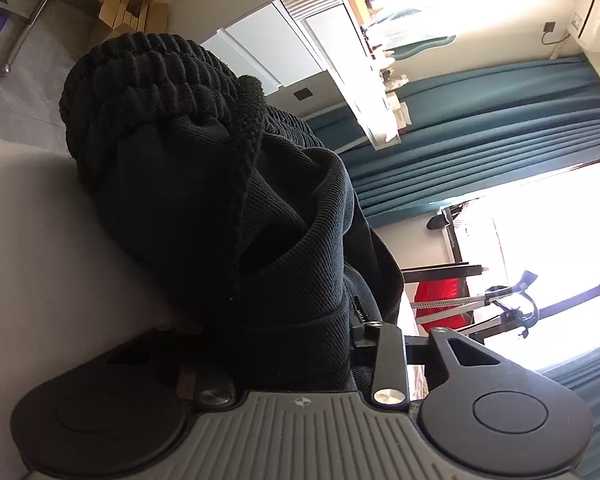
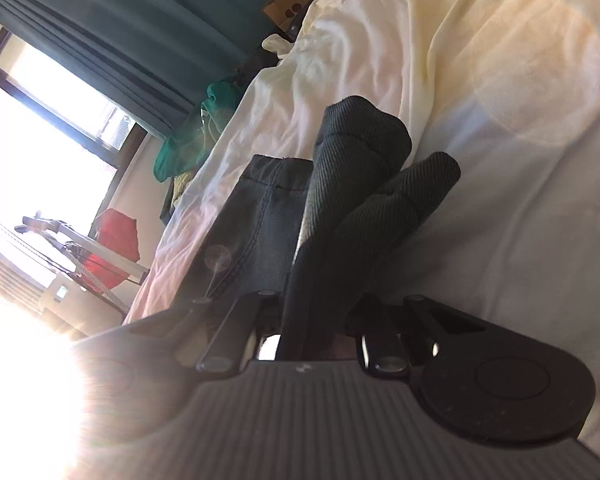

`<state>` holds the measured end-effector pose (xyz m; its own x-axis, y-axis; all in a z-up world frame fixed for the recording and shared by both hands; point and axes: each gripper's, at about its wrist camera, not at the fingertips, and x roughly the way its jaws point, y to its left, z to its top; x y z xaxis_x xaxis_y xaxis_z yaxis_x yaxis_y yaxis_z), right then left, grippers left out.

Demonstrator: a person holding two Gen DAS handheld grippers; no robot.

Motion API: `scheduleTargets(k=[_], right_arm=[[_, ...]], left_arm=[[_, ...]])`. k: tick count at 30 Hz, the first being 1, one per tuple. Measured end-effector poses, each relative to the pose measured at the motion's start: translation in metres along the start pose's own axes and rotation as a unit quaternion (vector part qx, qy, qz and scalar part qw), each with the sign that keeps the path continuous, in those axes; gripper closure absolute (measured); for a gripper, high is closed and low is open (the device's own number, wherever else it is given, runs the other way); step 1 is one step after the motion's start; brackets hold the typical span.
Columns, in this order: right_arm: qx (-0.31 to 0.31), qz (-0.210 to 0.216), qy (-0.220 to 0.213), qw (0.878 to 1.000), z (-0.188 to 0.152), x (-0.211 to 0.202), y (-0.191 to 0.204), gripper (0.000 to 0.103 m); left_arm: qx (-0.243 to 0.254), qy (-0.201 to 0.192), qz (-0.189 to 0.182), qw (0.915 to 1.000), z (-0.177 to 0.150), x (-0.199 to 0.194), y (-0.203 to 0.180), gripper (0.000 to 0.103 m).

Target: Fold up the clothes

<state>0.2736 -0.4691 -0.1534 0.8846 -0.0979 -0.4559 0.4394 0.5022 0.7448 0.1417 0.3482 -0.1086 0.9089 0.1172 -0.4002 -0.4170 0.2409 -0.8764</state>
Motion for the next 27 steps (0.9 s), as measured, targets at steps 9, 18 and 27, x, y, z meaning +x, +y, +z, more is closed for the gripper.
scheduleTargets(k=[9,18,27], right_arm=[[0.035,0.021,-0.031,0.999,0.015,-0.069,0.006,0.095],[0.078,-0.027,-0.041,0.996,0.022,-0.156,-0.032,0.095],[0.127,-0.061,0.005,0.99,0.025,-0.2,-0.094,0.095]], left_arm=[[0.002,0.019,-0.011,0.9998,0.007,-0.033,-0.004,0.083],[-0.045,0.053,-0.025,0.9973,0.005,-0.089,-0.009,0.085],[-0.041,0.103,-0.008,0.9938,0.01,-0.146,0.004,0.084]])
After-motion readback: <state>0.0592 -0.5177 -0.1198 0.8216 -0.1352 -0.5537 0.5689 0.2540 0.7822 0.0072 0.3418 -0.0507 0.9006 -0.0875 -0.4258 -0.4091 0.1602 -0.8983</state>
